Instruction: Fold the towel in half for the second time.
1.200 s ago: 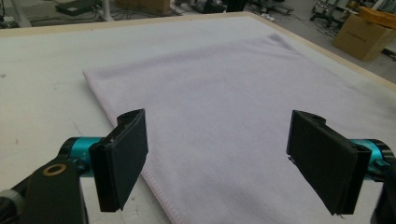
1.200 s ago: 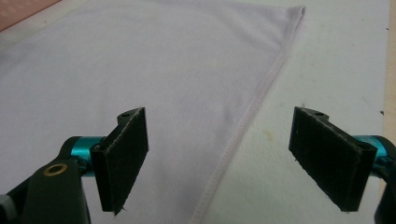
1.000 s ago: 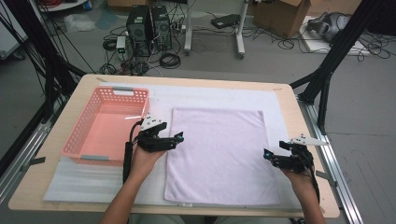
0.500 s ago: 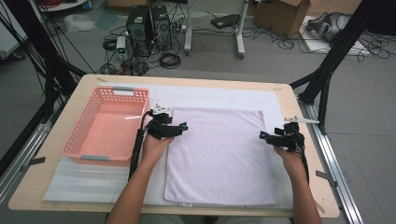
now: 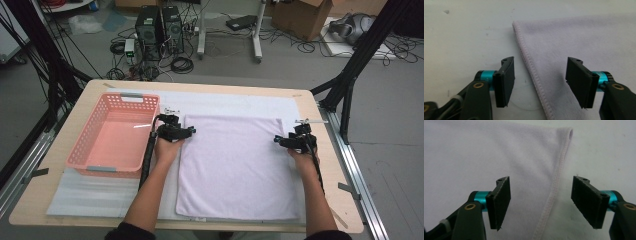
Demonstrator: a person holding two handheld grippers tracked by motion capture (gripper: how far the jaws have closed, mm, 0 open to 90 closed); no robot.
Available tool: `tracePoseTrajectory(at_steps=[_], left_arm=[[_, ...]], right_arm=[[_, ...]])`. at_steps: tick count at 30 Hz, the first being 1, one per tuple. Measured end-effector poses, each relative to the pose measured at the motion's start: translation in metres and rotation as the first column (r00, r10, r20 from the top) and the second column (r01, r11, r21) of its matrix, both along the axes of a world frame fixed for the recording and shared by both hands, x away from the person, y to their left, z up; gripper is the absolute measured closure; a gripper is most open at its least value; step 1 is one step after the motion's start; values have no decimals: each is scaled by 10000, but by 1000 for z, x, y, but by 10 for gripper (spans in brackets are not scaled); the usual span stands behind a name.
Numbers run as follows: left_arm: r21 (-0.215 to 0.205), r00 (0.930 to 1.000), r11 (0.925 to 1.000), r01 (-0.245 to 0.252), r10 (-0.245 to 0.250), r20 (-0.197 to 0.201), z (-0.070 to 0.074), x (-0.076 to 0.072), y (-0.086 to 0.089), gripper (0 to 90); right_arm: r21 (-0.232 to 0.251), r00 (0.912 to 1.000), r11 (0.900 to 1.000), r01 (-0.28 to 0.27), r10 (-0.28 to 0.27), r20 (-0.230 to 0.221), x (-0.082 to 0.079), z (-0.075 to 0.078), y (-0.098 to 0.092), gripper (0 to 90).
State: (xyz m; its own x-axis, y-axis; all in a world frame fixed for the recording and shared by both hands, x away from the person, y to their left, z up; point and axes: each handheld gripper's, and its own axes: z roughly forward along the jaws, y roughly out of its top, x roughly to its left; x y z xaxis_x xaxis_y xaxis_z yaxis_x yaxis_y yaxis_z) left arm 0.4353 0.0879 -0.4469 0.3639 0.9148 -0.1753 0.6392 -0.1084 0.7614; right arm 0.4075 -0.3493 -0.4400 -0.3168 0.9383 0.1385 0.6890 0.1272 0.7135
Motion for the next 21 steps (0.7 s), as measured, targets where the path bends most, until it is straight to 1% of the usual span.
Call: tracePoseTrajectory(at_steps=[1,2,3,4,5,6,7,8,9,10,11,12,13,15,16,18,19,20,21], left_arm=[[263,10000,9996,36,-36,-21,1,1,-2,451],[627,9999,9980,125,-127,28,2,1,-5,459],[1030,9997,9945,213,-227,125,1,2,-9,468],[1167,9994,9929,245,-270,197,1,2,-10,473],[1205,9992,9924,260,-293,258,1,2,-11,481],[1252,9984,9914,371,-421,377,0,2,-11,510],[1193,9973,9912,574,-625,395,0,1,-11,574],[1185,9958,9900,761,-814,407,1,0,-13,647],[1112,9940,9889,983,-1030,374,1,-1,-14,742],[1165,9937,9881,1002,-1053,383,1,-1,-16,806],[1080,9945,9897,939,-982,355,1,-1,-16,821],[753,9960,9934,861,-877,189,1,0,-14,828],[500,9965,9953,826,-833,113,0,0,-12,833],[-64,9979,9979,638,-639,-124,0,2,-8,842],[-243,9980,9980,587,-592,-214,0,2,-6,846],[-576,9988,9978,314,-336,-366,1,3,-4,850],[-653,9992,9976,223,-244,-328,2,3,-3,851],[-899,9995,9959,102,-127,-274,5,2,-2,851],[-1160,9998,9932,27,-48,-176,8,1,-1,851]], right_arm=[[-106,9999,9999,64,-65,-122,4,-1,2,337],[-182,9997,9997,135,-138,-196,7,-2,2,350],[-214,9995,9995,249,-254,-197,9,-2,4,370],[-220,9993,9993,309,-313,-189,11,-2,5,388],[-318,9991,9990,320,-329,-263,13,-1,6,401],[-397,9992,9987,320,-328,-207,15,-1,8,451],[-517,9995,9984,227,-238,-222,15,-1,9,465],[-773,9996,9968,204,-217,-161,15,-1,11,487],[-906,9998,9958,141,-153,-129,15,-1,12,515],[-872,9999,9962,73,-85,-133,15,-1,12,571],[-786,9999,9969,8,-20,-150,14,0,12,644],[-556,9997,9984,-86,73,-224,14,0,11,729],[-244,9992,9995,-217,209,-336,14,0,12,791],[-270,9994,9995,-138,129,-335,13,0,14,818],[-323,9994,9994,-155,145,-303,12,0,14,823],[-210,9996,9998,-68,62,-282,11,1,14,829],[-126,9998,9999,3,-6,-214,10,1,14,830],[-95,9999,10000,5,-7,-164,10,1,14,830],[-143,10000,9999,24,-24,-8,9,3,14,830]])
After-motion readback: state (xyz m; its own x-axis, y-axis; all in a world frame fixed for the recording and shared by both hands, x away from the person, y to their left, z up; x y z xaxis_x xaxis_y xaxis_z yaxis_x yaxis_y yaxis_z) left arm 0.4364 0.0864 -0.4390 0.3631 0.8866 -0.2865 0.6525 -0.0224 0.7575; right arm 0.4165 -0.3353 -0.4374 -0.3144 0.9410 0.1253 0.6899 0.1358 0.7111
